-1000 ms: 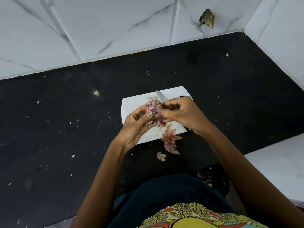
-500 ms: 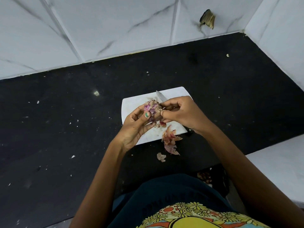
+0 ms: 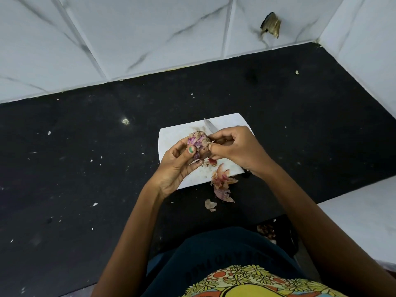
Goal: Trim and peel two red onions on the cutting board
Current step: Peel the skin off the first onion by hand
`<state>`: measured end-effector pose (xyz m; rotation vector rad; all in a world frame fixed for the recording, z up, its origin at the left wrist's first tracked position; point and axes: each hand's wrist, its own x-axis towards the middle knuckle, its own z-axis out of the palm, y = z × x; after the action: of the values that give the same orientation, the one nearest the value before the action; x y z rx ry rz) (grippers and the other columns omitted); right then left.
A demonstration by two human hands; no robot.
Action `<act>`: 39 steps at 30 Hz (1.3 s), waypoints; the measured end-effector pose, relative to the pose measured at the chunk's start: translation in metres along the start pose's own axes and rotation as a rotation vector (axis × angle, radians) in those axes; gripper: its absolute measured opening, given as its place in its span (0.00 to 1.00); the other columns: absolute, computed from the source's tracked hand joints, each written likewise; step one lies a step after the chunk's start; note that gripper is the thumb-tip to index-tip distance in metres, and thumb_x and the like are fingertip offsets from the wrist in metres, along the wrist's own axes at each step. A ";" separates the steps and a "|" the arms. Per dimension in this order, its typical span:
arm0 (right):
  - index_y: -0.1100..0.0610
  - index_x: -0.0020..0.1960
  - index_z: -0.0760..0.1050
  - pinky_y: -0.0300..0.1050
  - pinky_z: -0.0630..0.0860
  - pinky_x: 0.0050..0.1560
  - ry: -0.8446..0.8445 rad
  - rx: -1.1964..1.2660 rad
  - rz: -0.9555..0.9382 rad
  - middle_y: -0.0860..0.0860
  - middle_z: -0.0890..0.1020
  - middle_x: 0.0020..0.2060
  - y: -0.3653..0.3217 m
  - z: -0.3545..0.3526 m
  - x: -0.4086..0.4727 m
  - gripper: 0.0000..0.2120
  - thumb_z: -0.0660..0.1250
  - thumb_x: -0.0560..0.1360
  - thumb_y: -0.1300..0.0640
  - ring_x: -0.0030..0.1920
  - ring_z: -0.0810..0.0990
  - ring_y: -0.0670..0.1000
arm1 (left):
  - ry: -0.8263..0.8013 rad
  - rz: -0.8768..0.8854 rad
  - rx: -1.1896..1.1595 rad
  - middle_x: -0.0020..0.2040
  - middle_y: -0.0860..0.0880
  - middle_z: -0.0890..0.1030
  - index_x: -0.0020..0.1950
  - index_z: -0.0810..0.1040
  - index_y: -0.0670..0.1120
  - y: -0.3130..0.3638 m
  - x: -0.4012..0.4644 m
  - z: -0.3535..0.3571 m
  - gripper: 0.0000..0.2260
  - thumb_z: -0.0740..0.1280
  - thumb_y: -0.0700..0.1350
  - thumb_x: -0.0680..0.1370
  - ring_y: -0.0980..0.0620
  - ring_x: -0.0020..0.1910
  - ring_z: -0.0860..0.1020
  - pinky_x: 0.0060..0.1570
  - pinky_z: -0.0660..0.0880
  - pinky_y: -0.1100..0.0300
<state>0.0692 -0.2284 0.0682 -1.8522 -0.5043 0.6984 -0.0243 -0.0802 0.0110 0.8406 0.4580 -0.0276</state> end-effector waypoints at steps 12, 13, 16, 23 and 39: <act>0.53 0.46 0.79 0.48 0.82 0.46 -0.012 -0.296 0.065 0.50 0.83 0.40 0.030 -0.006 0.000 0.09 0.65 0.75 0.66 0.42 0.84 0.51 | -0.039 -0.047 -0.046 0.53 0.43 0.84 0.61 0.75 0.42 -0.006 0.001 -0.002 0.42 0.84 0.53 0.51 0.49 0.50 0.83 0.43 0.81 0.60; 0.51 0.46 0.79 0.46 0.80 0.49 -0.036 -0.365 0.071 0.48 0.81 0.44 0.032 -0.007 -0.001 0.11 0.63 0.75 0.66 0.46 0.82 0.51 | -0.035 -0.046 -0.043 0.52 0.43 0.84 0.60 0.76 0.42 -0.006 0.001 -0.002 0.42 0.84 0.54 0.51 0.49 0.50 0.84 0.43 0.80 0.61; 0.51 0.50 0.78 0.44 0.78 0.50 0.006 -0.211 0.058 0.48 0.80 0.49 0.029 -0.006 -0.006 0.07 0.64 0.76 0.61 0.48 0.81 0.48 | -0.023 -0.036 -0.027 0.52 0.44 0.84 0.60 0.76 0.43 -0.006 0.001 -0.002 0.42 0.84 0.55 0.50 0.50 0.49 0.83 0.43 0.81 0.60; 0.57 0.46 0.78 0.36 0.78 0.33 0.126 0.109 0.010 0.52 0.82 0.41 0.013 0.002 -0.005 0.03 0.71 0.73 0.60 0.38 0.83 0.45 | -0.021 -0.016 -0.008 0.61 0.41 0.76 0.59 0.76 0.45 -0.007 0.002 -0.003 0.41 0.85 0.53 0.50 0.49 0.51 0.83 0.42 0.80 0.61; 0.57 0.44 0.77 0.51 0.79 0.41 0.118 -0.383 0.081 0.52 0.81 0.38 0.050 -0.004 -0.004 0.04 0.64 0.76 0.59 0.37 0.82 0.52 | -0.028 -0.051 -0.107 0.55 0.43 0.82 0.63 0.73 0.42 -0.007 0.003 0.001 0.45 0.86 0.48 0.49 0.48 0.50 0.83 0.42 0.81 0.59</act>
<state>0.0705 -0.2519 0.0236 -2.2684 -0.5148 0.5687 -0.0228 -0.0846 0.0055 0.7225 0.4505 -0.0608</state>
